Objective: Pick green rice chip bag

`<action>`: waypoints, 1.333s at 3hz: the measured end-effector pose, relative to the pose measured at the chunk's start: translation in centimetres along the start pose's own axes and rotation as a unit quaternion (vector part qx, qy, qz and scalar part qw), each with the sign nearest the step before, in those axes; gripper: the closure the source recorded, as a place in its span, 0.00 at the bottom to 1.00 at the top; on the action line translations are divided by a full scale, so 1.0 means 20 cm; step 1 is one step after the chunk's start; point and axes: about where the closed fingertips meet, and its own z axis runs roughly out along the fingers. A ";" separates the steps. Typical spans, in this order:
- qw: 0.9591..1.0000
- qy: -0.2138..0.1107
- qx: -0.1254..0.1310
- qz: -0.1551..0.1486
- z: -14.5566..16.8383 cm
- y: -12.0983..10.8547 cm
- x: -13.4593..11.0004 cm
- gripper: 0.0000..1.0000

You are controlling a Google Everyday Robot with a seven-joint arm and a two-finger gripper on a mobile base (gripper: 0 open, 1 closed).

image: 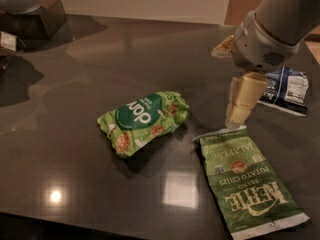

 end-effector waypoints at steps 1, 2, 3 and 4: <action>0.998 -0.023 -0.020 -0.051 0.12 -0.03 -0.15 0.00; 0.994 -0.028 -0.045 -0.091 0.24 -0.04 -0.27 0.00; 0.989 -0.024 -0.072 -0.131 0.35 -0.03 -0.37 0.00; 0.981 -0.011 -0.095 -0.170 0.46 -0.01 -0.45 0.00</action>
Offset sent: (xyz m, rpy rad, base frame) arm 0.0243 0.1017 -0.0457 0.0025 0.0671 0.3310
